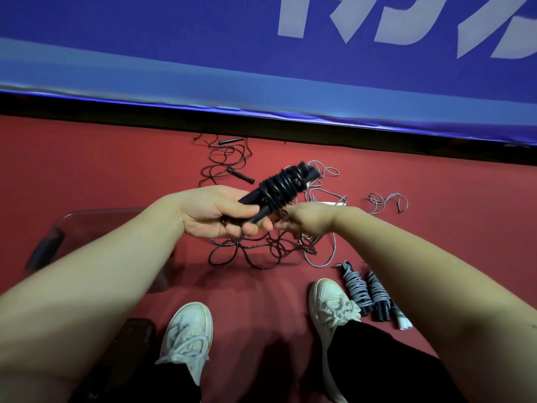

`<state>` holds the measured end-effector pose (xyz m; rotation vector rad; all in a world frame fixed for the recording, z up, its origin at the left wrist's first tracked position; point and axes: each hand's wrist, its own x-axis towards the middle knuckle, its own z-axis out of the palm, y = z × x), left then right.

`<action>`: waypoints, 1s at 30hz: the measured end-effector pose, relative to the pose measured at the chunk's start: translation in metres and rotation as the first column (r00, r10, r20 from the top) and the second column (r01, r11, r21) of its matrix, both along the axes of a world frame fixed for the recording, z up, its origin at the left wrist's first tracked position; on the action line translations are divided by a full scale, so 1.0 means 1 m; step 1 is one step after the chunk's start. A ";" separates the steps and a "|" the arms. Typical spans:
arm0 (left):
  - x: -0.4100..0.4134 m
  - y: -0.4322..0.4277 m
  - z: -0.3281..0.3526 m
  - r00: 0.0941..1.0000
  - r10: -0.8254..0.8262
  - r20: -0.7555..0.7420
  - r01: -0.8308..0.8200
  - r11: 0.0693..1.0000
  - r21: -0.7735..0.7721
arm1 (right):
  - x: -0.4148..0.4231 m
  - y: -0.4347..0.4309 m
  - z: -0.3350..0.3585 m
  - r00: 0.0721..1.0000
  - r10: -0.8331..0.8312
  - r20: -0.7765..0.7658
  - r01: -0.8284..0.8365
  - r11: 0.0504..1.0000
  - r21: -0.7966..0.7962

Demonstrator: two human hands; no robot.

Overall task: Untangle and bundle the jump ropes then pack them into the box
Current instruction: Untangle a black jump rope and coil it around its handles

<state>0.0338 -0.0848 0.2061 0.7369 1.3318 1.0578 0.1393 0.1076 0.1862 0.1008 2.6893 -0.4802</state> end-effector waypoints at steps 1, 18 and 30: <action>0.008 0.001 0.007 0.997 -0.077 0.020 0.077 0.997 -0.015 | -0.003 -0.003 0.004 1.000 0.020 -0.001 -0.020 1.000 -0.004; 0.013 0.039 -0.023 0.882 0.242 -0.405 -0.388 0.861 -0.330 | -0.054 -0.059 0.076 0.978 0.195 0.074 -0.205 0.846 0.492; -0.019 0.022 -0.008 0.732 0.681 -0.023 -0.681 0.730 -0.066 | -0.005 -0.024 0.066 0.995 -0.016 -0.101 0.018 1.000 0.019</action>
